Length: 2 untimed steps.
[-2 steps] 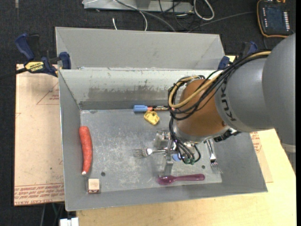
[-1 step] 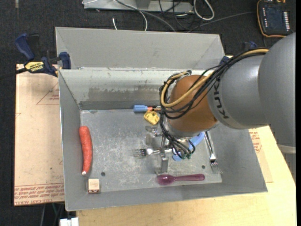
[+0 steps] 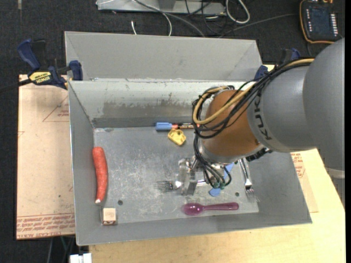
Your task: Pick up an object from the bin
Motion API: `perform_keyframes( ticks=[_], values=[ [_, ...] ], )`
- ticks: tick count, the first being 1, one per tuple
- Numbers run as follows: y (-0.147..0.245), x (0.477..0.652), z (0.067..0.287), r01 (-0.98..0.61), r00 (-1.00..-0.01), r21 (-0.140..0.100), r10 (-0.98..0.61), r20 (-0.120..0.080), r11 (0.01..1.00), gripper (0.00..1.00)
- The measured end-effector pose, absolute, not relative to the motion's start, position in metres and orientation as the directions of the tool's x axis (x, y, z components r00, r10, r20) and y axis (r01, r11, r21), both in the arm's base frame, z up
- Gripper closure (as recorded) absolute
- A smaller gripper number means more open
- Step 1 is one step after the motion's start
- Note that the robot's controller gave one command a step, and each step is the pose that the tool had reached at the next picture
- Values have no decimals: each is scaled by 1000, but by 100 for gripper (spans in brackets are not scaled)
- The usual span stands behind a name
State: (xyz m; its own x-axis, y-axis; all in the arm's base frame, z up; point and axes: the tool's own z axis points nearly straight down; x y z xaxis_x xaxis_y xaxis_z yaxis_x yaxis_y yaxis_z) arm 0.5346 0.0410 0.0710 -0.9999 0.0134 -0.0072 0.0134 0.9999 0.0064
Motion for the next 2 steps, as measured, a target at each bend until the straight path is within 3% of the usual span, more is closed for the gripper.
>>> perform_keyframes(
  ticks=[1, 2],
  values=[
    [41, 535, 71, 14, -1000, 7, 14, -7, 1000, 100],
    [41, 534, 93, 15, -1000, 6, 15, -6, 1000, 100]
  ],
)
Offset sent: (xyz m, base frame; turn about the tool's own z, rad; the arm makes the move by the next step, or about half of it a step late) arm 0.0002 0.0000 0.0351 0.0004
